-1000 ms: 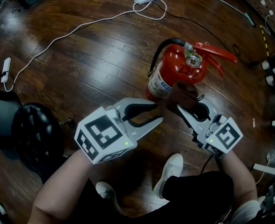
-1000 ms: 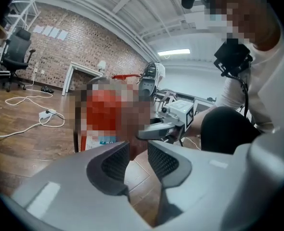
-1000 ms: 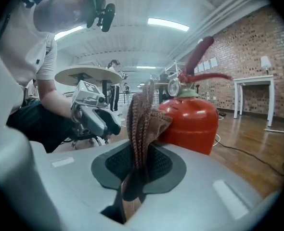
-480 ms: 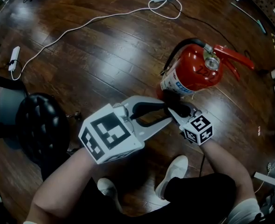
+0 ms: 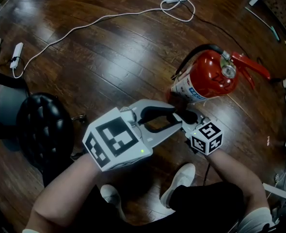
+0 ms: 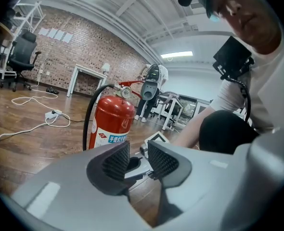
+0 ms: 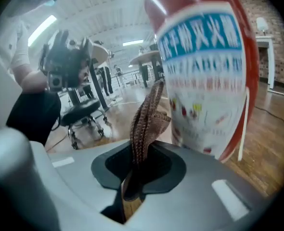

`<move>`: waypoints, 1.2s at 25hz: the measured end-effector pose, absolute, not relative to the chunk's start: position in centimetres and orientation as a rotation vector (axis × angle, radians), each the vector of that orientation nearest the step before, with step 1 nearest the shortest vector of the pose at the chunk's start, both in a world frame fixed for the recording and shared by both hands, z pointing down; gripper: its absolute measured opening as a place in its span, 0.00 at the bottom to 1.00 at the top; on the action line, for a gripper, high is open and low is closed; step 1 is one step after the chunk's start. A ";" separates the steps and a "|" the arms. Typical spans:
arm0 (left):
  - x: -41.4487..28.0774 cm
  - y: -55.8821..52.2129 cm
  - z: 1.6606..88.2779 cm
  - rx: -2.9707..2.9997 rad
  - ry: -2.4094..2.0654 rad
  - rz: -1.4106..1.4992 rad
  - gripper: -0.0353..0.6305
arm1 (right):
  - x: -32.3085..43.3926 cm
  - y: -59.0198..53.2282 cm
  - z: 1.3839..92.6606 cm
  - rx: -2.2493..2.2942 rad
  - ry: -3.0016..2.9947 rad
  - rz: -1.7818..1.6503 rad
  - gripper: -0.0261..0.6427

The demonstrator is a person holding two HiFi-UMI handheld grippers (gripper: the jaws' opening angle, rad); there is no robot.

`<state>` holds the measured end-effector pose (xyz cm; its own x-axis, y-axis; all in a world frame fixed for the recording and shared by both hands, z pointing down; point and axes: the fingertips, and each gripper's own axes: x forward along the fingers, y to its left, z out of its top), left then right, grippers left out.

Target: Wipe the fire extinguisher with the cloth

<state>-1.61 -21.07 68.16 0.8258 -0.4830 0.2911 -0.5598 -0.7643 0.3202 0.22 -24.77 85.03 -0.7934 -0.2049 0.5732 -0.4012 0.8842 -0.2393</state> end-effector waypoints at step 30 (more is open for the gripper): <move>-3.0 -20.1 68.2 2.587 -0.809 0.261 0.23 | -0.4 -27.5 97.2 0.570 -2.166 0.400 0.12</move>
<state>-2.97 -20.06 68.19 0.8134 -0.5012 0.2952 -0.5792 -0.7447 0.3314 -0.37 -27.49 97.20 -0.5439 -0.2590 0.7982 -0.5268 0.8457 -0.0846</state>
